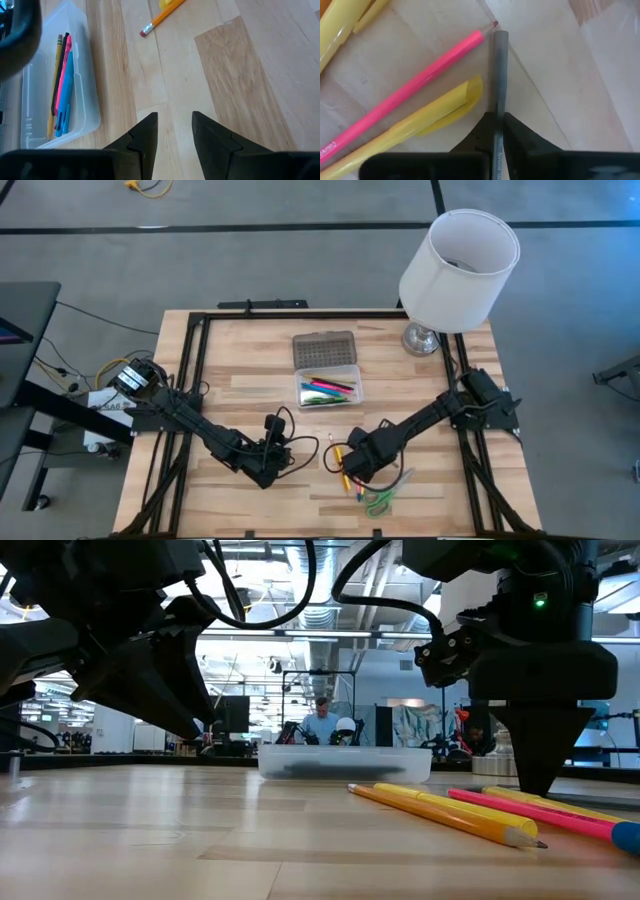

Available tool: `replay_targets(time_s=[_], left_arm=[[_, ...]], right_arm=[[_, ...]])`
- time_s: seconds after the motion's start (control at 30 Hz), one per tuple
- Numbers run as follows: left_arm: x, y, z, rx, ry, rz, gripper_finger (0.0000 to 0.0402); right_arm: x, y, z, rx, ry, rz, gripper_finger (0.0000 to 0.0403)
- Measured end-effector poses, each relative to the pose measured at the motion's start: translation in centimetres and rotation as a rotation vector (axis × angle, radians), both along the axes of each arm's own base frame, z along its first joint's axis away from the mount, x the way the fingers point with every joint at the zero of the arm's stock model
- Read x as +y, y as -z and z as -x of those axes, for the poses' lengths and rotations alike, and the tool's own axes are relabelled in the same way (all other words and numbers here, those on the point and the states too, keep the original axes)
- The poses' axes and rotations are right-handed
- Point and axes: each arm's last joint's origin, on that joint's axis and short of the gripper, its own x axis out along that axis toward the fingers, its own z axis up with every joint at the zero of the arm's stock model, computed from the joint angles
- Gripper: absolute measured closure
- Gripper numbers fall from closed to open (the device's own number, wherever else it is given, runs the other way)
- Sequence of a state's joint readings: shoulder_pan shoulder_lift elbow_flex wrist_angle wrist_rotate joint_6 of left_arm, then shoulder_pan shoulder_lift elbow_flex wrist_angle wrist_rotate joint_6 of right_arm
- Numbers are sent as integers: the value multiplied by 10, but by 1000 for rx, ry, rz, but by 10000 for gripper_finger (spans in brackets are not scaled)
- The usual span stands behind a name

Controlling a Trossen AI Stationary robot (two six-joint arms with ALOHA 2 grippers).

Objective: Pick & place school supplies into a supply box
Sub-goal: Put the gray pen into the gray supply box

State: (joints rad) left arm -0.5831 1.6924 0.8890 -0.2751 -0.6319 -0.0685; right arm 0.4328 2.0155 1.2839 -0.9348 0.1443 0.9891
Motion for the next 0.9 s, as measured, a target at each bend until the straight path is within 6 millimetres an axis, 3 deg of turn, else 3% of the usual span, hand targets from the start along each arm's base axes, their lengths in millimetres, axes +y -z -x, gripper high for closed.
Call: replay_targets(time_s=[0.6, 0.9], left_arm=[[0, 0, 0, 0, 0, -1, 285], [0, 0, 0, 0, -1, -1, 285]], right_arm=[[-15, 1, 1, -18, -72, 258, 401], [-14, -2, 0, -26, -88, 263, 402]])
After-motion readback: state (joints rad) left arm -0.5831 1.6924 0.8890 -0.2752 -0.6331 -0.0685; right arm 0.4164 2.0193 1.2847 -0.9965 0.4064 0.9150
